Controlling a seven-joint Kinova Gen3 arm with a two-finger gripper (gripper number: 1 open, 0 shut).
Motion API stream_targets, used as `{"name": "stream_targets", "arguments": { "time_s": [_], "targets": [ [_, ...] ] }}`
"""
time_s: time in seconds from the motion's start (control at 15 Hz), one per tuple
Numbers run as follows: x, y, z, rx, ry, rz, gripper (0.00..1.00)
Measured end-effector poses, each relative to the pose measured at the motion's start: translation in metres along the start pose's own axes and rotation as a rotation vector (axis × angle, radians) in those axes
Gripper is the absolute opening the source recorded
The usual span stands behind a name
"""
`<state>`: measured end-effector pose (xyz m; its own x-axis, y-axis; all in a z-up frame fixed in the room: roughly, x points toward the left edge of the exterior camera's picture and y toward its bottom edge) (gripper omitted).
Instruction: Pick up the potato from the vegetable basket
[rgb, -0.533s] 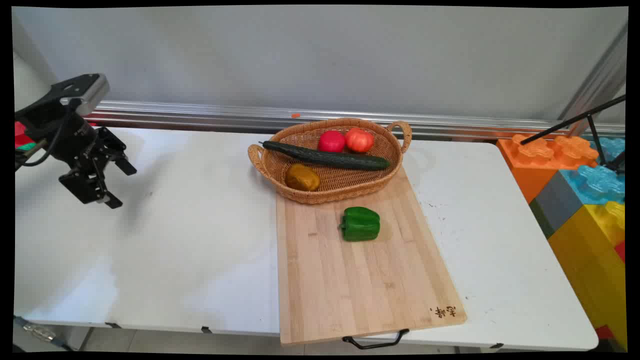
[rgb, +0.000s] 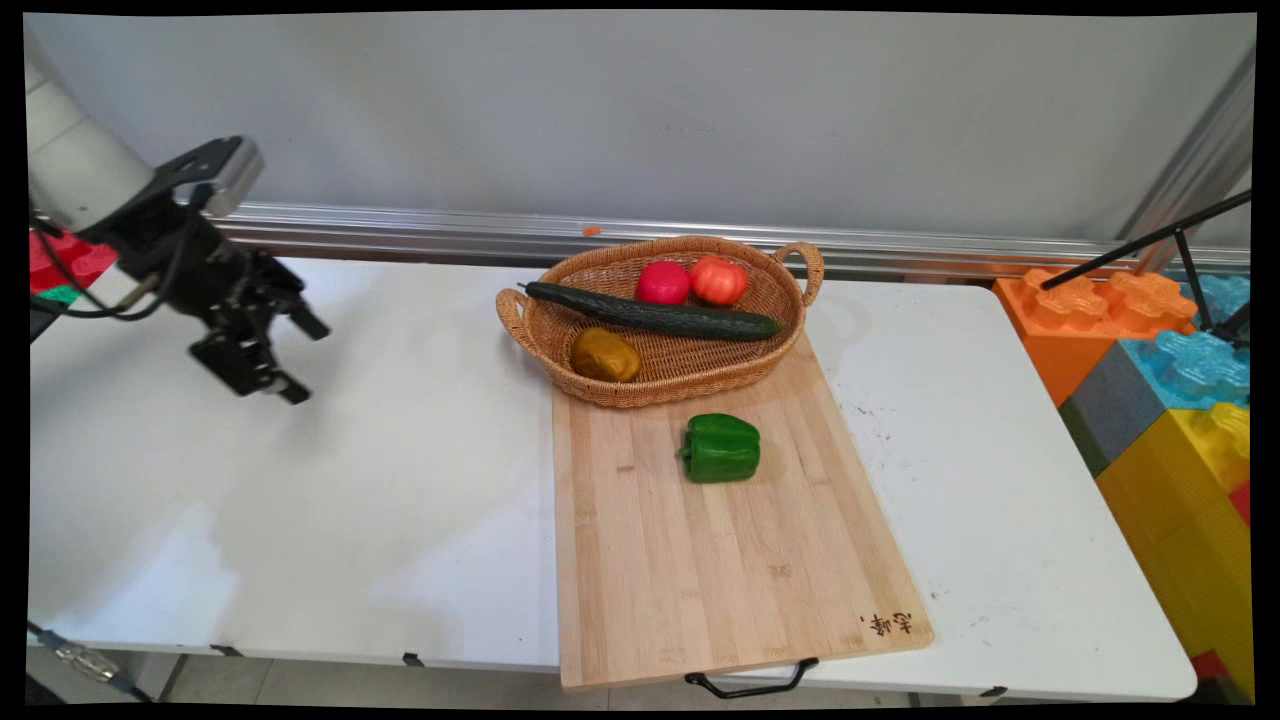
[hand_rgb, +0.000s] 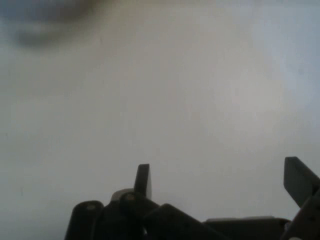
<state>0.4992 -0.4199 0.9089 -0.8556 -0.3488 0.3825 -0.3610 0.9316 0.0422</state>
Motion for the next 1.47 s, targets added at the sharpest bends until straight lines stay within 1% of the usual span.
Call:
{"name": "stream_targets", "arguments": {
  "time_s": [0.13, 0.27, 0.4, 0.53, 0.67, 0.73, 0.87, 1.0, 1.13, 1.27, 1.47],
  "targets": [
    [0.013, -0.002, 0.006, 0.008, 0.034, 0.007, 1.0],
    [0.036, -0.005, 0.015, 0.029, 0.08, 0.026, 1.0],
    [0.054, -0.008, 0.021, 0.047, 0.111, 0.045, 1.0],
    [0.082, -0.011, 0.031, 0.08, 0.152, 0.082, 1.0],
    [0.109, -0.016, 0.039, 0.118, 0.181, 0.13, 1.0],
    [0.117, -0.017, 0.041, 0.13, 0.187, 0.148, 1.0],
    [0.142, -0.023, 0.05, 0.167, 0.198, 0.209, 1.0],
    [0.163, -0.027, 0.058, 0.193, 0.201, 0.267, 1.0],
    [0.183, -0.03, 0.069, 0.209, 0.19, 0.324, 1.0],
    [0.201, -0.034, 0.082, 0.215, 0.154, 0.387, 1.0],
    [0.214, -0.04, 0.097, 0.214, 0.104, 0.451, 1.0]
  ]
}}
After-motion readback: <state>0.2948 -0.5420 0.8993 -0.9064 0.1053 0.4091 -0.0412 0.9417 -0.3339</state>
